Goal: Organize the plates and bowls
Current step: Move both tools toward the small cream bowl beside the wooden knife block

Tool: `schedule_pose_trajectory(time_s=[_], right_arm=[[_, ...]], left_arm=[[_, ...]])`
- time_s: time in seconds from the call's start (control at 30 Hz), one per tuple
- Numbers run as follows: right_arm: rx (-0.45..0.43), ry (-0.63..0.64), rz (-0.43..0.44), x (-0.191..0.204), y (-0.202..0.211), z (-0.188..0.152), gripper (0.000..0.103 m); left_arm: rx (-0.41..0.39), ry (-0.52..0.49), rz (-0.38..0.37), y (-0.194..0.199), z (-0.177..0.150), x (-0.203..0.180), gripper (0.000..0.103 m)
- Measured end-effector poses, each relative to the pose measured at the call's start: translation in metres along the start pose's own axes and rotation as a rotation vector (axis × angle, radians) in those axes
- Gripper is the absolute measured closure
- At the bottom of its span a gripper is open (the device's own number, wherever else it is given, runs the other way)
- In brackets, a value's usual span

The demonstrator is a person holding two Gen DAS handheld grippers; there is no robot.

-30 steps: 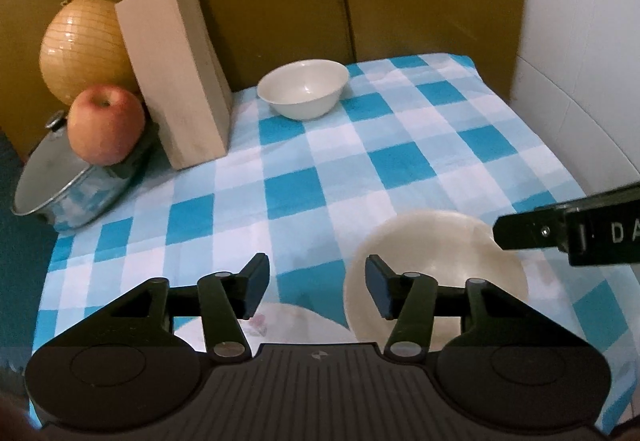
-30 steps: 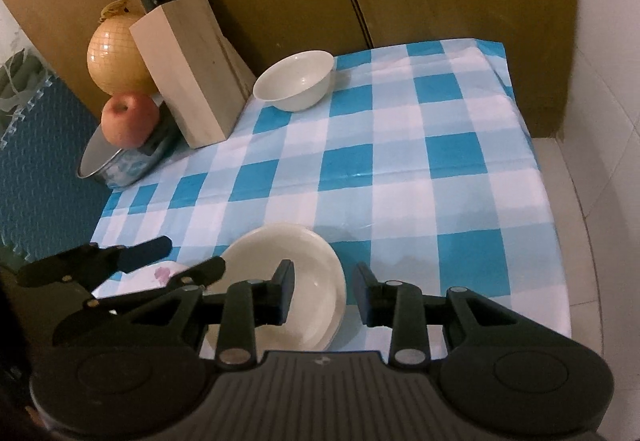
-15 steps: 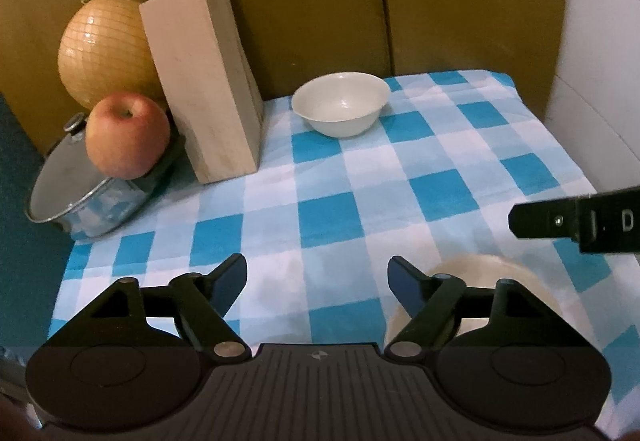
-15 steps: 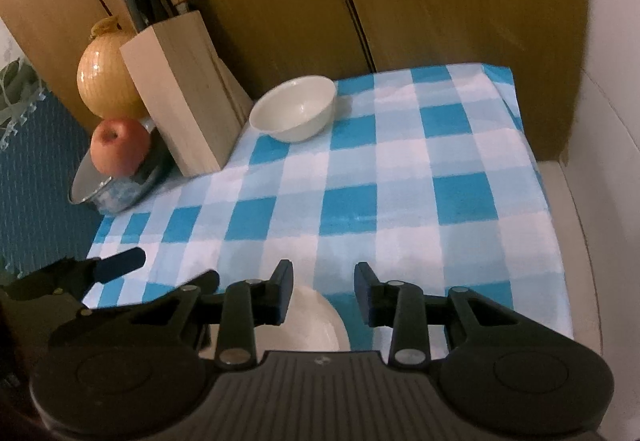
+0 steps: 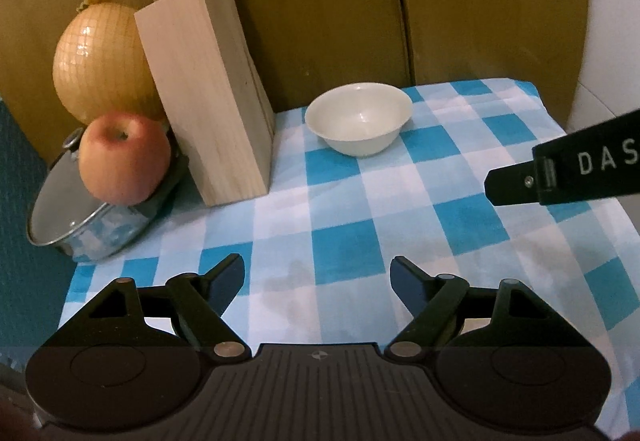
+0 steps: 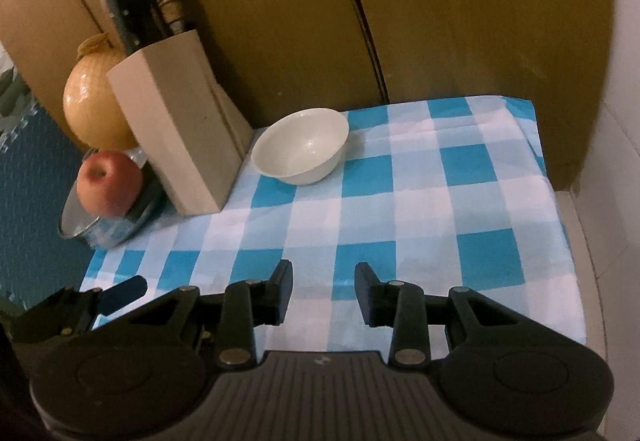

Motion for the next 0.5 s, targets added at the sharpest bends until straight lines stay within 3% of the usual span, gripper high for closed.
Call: schedule_pose_trajectory(time_s=[0.5], right_arm=[[0.01, -0.006, -0.01, 0.0, -0.02, 0.014, 0.073]], left_arm=[[0.002, 0.024, 0.016, -0.02, 0.011, 0.008, 0.018]])
Point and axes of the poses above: each gripper's, at about its wrist camera, not at the fingertips, and y roughly against the way its jaws point, x to its left, z to its top, the point moved 1 cm from there along -y, roughly the way its jaws point, and after that the axes turned 9 degrees about -y, right-handed, at the moved point
